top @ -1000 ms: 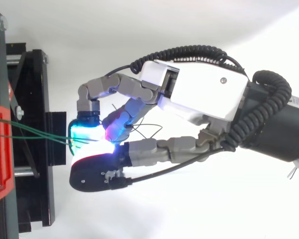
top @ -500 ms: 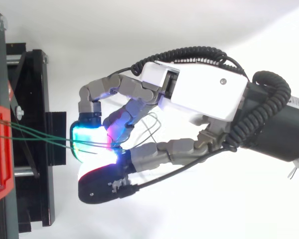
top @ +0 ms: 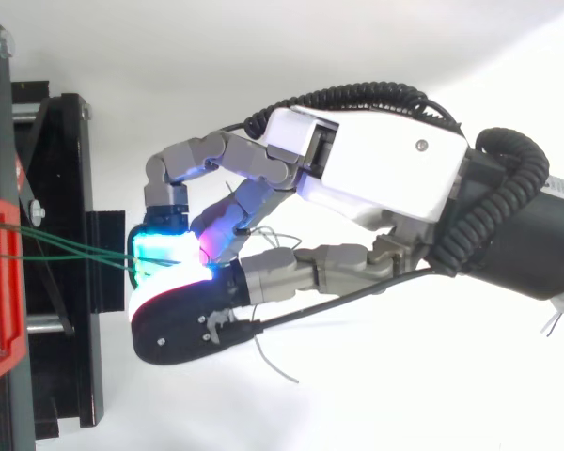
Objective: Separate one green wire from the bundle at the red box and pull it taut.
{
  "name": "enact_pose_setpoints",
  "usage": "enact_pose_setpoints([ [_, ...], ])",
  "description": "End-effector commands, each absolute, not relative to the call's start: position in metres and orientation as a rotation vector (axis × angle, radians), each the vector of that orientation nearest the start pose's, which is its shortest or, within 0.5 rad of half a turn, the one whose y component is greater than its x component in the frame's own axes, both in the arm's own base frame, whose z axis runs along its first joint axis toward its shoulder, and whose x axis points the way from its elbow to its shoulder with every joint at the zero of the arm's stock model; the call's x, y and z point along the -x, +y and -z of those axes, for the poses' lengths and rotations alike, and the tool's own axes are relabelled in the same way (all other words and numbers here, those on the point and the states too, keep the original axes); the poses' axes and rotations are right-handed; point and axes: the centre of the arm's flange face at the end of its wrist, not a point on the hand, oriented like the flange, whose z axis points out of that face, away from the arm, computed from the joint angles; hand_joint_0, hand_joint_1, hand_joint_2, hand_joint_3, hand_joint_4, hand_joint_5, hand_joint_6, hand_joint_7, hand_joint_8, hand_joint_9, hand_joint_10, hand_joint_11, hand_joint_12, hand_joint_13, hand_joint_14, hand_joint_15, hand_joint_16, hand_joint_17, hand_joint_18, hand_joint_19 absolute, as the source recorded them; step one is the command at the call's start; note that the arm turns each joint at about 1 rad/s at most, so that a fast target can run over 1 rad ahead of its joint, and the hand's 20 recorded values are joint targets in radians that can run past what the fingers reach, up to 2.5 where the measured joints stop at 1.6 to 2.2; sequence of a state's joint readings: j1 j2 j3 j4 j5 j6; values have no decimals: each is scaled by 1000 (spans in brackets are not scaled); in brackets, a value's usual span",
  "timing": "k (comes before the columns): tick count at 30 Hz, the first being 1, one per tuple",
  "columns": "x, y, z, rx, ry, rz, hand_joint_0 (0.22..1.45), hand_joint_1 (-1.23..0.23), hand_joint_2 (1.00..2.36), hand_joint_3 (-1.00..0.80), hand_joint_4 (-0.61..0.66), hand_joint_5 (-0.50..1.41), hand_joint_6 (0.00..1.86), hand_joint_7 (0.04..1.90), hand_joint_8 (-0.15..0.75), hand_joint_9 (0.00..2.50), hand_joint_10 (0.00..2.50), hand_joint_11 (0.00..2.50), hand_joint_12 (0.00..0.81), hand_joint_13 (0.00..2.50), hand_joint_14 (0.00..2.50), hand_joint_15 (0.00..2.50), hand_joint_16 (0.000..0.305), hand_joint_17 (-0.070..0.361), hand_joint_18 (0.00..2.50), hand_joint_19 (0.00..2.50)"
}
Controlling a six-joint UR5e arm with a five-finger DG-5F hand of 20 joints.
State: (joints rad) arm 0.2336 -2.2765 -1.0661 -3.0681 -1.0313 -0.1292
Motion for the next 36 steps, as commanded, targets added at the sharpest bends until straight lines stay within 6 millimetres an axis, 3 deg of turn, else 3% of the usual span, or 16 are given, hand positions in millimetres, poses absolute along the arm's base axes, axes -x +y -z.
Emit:
enact_pose_setpoints([
  [1,-756,-10,-299,-1299,1149,-802,554,-516,1000,-500,241,-177,804,1413,404,1039,20,736,416,851,15,428,58,131,760,526],
  [4,-757,-10,-298,-1298,1146,-804,590,-500,1000,-500,236,-177,801,1432,398,1038,19,732,410,843,15,423,57,128,746,533],
  [7,-757,-10,-299,-1297,1143,-806,615,-522,1013,-324,234,-190,817,1413,394,1019,19,723,406,838,15,426,57,129,751,524],
  [14,-758,-11,-300,-1294,1133,-813,617,-688,1025,-128,237,-213,832,1392,386,948,21,742,410,819,15,431,58,131,747,515],
  [24,-758,-10,-298,-1291,1144,-806,733,-824,1012,-358,73,-231,855,1288,335,902,20,746,388,829,15,437,57,128,742,507],
  [29,-757,-10,-300,-1294,1141,-813,779,-830,1000,-494,81,-231,858,1250,330,902,18,751,380,830,16,436,56,127,742,492],
  [36,-757,-11,-299,-1294,1137,-809,759,-816,1000,-500,143,-222,867,1263,329,937,18,768,374,852,16,432,55,124,773,475],
])
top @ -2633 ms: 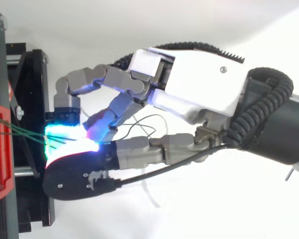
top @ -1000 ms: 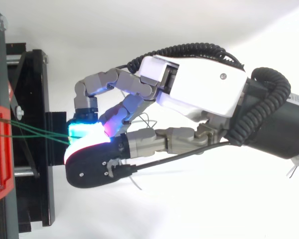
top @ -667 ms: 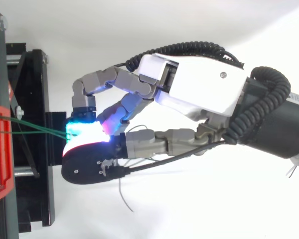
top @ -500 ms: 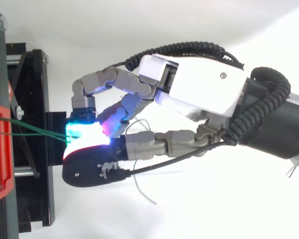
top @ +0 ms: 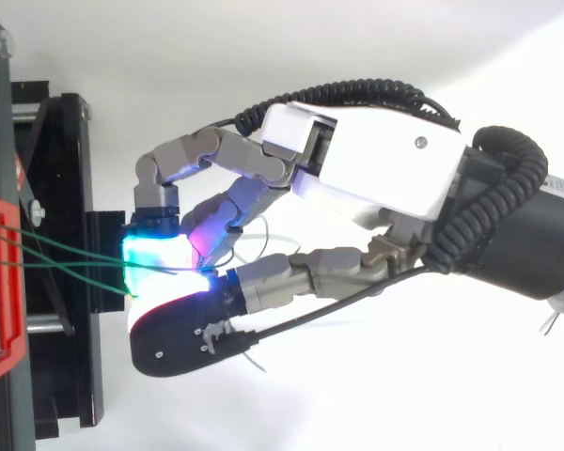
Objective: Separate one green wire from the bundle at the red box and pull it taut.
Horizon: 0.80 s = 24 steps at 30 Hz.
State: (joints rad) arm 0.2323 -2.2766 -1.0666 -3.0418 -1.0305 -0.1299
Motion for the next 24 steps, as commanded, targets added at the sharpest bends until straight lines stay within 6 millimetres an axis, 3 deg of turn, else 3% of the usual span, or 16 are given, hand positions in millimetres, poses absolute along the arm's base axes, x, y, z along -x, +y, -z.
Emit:
enact_pose_setpoints([
  [1,-757,-11,-299,-1296,1137,-809,748,-813,1000,-500,151,-221,867,1274,328,939,20,759,373,852,16,436,55,124,773,475],
  [10,-758,-12,-300,-1295,1132,-811,665,-835,1000,-500,175,-216,866,1272,338,957,18,767,378,853,18,433,55,123,771,477],
  [15,-758,-13,-300,-1295,1133,-813,538,-867,1000,-500,210,-215,864,1259,351,966,19,767,391,854,15,434,57,128,783,475],
  [18,-758,-14,-300,-1296,1135,-809,477,-775,1000,-500,244,-211,843,1214,378,985,19,756,414,866,16,430,61,137,808,483],
  [24,-758,-15,-300,-1297,1132,-809,472,-606,1000,-500,246,-196,798,1181,392,997,16,734,426,872,14,421,63,142,816,490],
])
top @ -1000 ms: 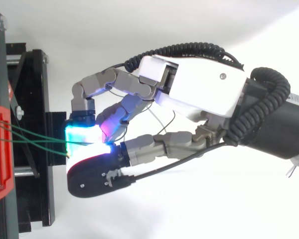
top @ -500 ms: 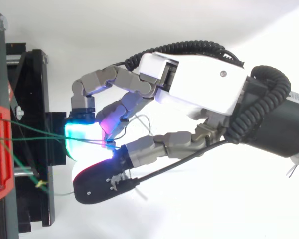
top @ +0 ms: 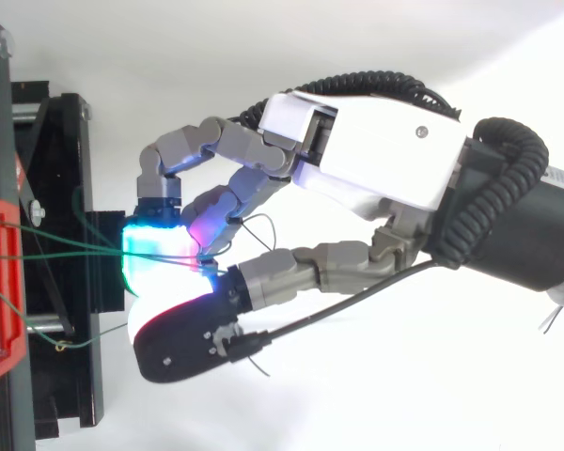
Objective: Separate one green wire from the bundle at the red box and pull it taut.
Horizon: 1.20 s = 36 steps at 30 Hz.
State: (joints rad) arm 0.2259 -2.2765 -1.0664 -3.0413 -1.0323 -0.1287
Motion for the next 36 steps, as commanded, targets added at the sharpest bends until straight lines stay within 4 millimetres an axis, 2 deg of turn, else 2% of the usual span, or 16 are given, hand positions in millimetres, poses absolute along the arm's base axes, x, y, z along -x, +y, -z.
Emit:
enact_pose_setpoints([
  [1,-758,-15,-300,-1296,1131,-810,494,-570,1000,-500,239,-194,787,1204,384,991,18,726,418,869,14,428,61,138,801,498],
  [3,-758,-16,-299,-1297,1131,-808,540,-561,1000,-500,224,-198,769,1261,370,977,19,726,410,863,14,428,59,133,807,508],
  [9,-758,-15,-300,-1297,1132,-809,639,-547,1000,-500,208,-203,769,1264,356,960,19,718,397,859,15,433,57,128,788,511],
  [13,-758,-15,-300,-1297,1134,-808,634,-594,1015,-298,202,-209,774,1265,362,950,19,722,403,860,15,431,57,129,782,520],
  [17,-757,-15,-300,-1298,1135,-807,628,-648,1019,-216,205,-210,774,1266,365,943,18,731,404,857,15,440,58,131,781,518],
  [19,-758,-15,-300,-1297,1132,-809,648,-741,1017,-268,214,-213,783,1268,365,940,21,742,404,855,17,437,58,132,782,512],
  [21,-758,-14,-300,-1296,1133,-811,663,-766,1009,-384,217,-215,793,1266,363,938,20,736,398,854,15,437,58,131,779,511],
  [22,-757,-15,-299,-1298,1135,-807,671,-776,1000,-500,218,-217,805,1257,364,941,20,737,394,856,17,439,58,130,775,511],
  [23,-758,-15,-300,-1296,1135,-807,659,-779,1000,-500,219,-217,806,1260,362,946,20,741,394,857,16,440,58,130,775,511],
  [26,-758,-15,-300,-1296,1133,-811,590,-714,1000,-500,222,-216,810,1242,367,967,18,746,395,864,17,444,58,130,781,517],
  [27,-758,-15,-300,-1296,1133,-811,548,-642,1000,-500,232,-210,805,1236,376,978,19,733,405,875,15,442,60,134,793,509],
  [31,-758,-15,-300,-1296,1131,-810,536,-461,1000,-500,225,-194,778,1246,386,1016,20,724,415,895,15,431,61,137,825,522],
  [33,-758,-14,-300,-1295,1132,-812,577,-440,1000,-500,213,-189,765,1288,380,1026,20,726,409,893,17,443,59,132,818,531],
  [35,-758,-15,-300,-1296,1133,-811,611,-490,1000,-500,212,-189,761,1310,379,1024,21,725,405,892,17,441,58,131,810,527],
  [36,-758,-15,-300,-1297,1135,-810,632,-551,1006,-430,217,-191,764,1327,377,1020,20,727,408,893,15,442,58,131,809,537],
])
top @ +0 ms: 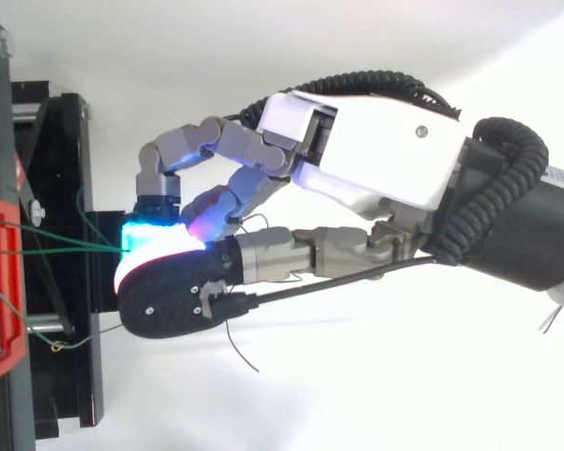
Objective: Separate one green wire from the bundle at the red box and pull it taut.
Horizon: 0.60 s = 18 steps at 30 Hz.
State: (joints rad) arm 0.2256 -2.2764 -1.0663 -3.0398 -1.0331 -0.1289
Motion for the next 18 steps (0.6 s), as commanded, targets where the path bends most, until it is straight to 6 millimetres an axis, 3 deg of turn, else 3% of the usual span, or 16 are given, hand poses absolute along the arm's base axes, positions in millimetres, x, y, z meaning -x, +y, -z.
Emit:
enact_pose_setpoints([
  [1,-758,-14,-300,-1296,1136,-811,632,-577,1009,-393,216,-194,770,1318,378,1011,20,729,407,893,16,439,58,131,798,527],
  [7,-758,-15,-300,-1297,1135,-810,635,-714,1022,-177,210,-215,812,1345,373,965,20,744,402,876,17,441,59,132,790,518],
  [10,-758,-15,-300,-1297,1135,-810,649,-747,1022,-159,212,-221,827,1321,375,947,21,727,404,872,17,440,59,133,789,518],
  [13,-758,-14,-300,-1295,1135,-812,695,-833,1015,-298,216,-225,840,1290,359,910,21,739,392,854,17,438,59,132,769,500],
  [15,-758,-15,-300,-1295,1134,-809,699,-838,1000,-499,214,-224,842,1280,353,903,20,747,388,852,17,439,58,131,762,501],
  [18,-758,-15,-300,-1296,1131,-810,609,-769,1000,-500,224,-221,835,1277,354,921,20,732,392,858,17,449,58,130,761,520],
])
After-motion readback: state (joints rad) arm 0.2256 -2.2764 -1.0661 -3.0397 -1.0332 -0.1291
